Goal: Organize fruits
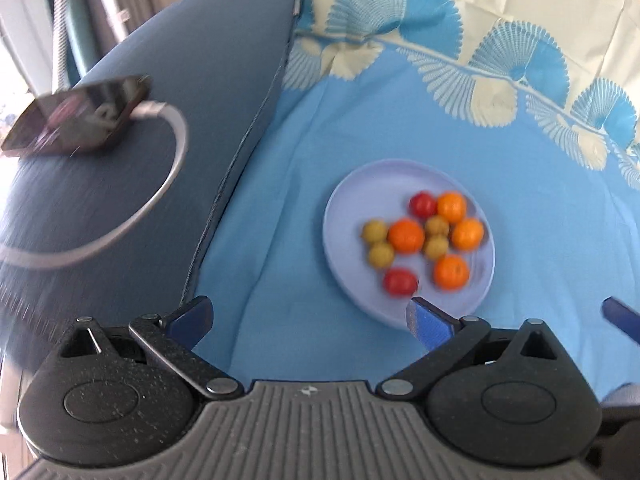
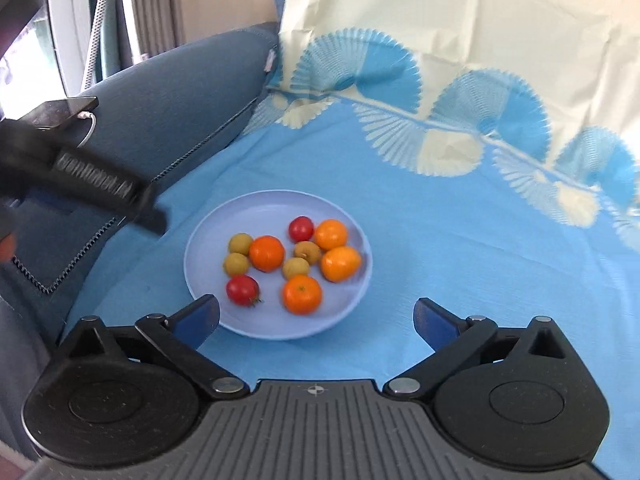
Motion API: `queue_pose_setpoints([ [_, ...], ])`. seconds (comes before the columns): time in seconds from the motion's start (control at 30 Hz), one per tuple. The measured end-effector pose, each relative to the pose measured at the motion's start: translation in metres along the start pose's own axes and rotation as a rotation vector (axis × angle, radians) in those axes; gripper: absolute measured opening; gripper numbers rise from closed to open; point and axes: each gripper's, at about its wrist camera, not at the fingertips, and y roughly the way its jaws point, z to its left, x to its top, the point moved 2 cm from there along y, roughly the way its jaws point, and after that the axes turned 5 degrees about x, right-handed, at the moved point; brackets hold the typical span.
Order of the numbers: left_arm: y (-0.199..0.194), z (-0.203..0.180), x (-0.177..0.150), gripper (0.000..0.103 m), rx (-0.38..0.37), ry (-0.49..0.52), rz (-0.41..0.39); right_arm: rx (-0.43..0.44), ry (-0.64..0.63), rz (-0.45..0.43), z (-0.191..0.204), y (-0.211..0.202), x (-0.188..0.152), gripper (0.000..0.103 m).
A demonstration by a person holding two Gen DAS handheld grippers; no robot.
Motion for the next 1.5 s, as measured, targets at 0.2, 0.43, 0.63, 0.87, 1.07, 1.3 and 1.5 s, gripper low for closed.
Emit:
queue_pose_setpoints([
  [0.2,-0.039,0.013,-0.032,0.103,0.013,-0.017,-0.052,-0.016,0.084,-0.035,0.002,-0.043,-0.012,0.102],
  [0.43,-0.073,0.013,-0.05,0.103,0.006,-0.011,-0.113,-0.032,0.065,-0.086,0.015,-0.078,-0.028,0.102],
  [0.63,-0.086,0.006,-0.055,0.103,-0.004,0.001,-0.145,-0.048,0.051,-0.116,0.021,-0.095,-0.034,0.102],
  [0.87,-0.091,0.002,-0.059,0.103,-0.007,0.021,-0.156,-0.061,0.051,-0.128,0.023,-0.102,-0.035,0.102],
  [1.07,-0.093,-0.001,-0.059,0.103,-0.003,0.041,-0.167,-0.066,0.047,-0.134,0.023,-0.104,-0.035,0.102],
  [1.3,-0.092,-0.003,-0.057,0.103,0.001,0.046,-0.166,-0.073,0.052,-0.138,0.021,-0.104,-0.034,0.102],
  [1.5,-0.092,-0.006,-0.054,0.103,0.009,0.061,-0.176,-0.072,0.052,-0.139,0.02,-0.104,-0.033,0.102],
])
